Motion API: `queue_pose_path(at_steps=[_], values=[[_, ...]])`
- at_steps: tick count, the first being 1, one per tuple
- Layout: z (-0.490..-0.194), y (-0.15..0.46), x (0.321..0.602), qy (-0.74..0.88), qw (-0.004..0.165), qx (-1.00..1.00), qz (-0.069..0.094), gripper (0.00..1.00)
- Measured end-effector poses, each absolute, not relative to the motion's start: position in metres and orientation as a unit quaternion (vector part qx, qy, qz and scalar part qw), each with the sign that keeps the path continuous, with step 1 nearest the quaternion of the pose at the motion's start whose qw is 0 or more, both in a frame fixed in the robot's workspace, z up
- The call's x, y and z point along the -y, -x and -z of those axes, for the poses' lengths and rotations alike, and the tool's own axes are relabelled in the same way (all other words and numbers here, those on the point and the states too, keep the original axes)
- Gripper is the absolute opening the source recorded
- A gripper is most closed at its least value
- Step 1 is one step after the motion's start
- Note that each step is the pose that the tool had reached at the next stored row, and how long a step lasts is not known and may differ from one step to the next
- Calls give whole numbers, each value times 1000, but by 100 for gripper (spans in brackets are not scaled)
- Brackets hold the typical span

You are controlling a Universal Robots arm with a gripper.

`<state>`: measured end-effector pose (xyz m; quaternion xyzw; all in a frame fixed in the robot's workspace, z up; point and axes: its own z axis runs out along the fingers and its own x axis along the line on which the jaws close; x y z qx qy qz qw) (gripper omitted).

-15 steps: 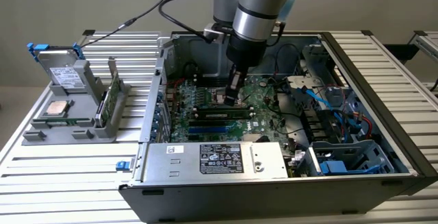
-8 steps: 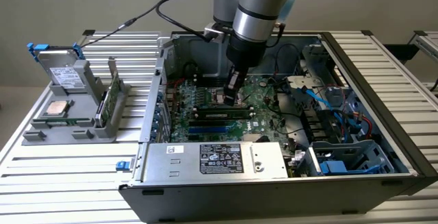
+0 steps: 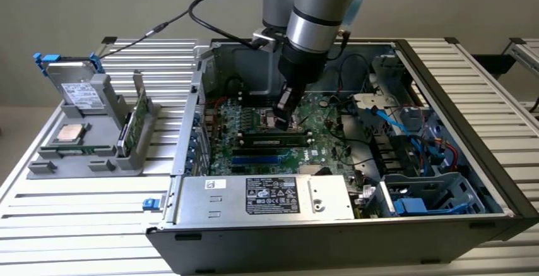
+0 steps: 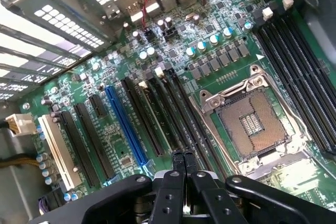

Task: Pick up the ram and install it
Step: 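Press down the ram until it locks into place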

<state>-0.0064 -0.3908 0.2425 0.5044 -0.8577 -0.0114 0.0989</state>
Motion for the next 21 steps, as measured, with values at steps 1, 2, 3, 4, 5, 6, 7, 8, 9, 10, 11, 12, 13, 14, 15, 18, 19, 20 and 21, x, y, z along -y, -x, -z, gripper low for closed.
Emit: queue_pose_path(at_steps=[1, 2, 3, 4, 5, 6, 7, 8, 9, 10, 11, 12, 13, 14, 15, 18, 19, 20, 21], values=[[-242, 6, 391, -500, 99, 861, 12, 10], [-242, 6, 391, -494, 98, 864, 12, 10], [-242, 6, 391, -489, 98, 867, 12, 10], [-242, 6, 391, -484, 98, 869, 12, 10], [-242, 6, 391, -479, 98, 872, 12, 10], [-242, 6, 391, -474, 97, 875, 12, 10], [-241, 6, 391, -468, 97, 878, 12, 10], [-241, 6, 391, -463, 97, 881, 12, 10], [-241, 6, 391, -458, 97, 883, 12, 10], [-241, 6, 391, -453, 96, 886, 12, 10], [-241, 6, 391, -448, 96, 889, 12, 10], [-241, 6, 391, -443, 96, 891, 12, 10], [-240, 6, 391, -438, 96, 894, 12, 10], [-240, 6, 391, -433, 96, 896, 12, 10], [-240, 6, 391, -428, 96, 899, 12, 10], [-240, 6, 391, -412, 96, 906, 11, 10], [-240, 6, 391, -407, 96, 908, 11, 10], [-240, 6, 391, -402, 95, 911, 10, 10], [-240, 6, 391, -397, 95, 913, 10, 10]])
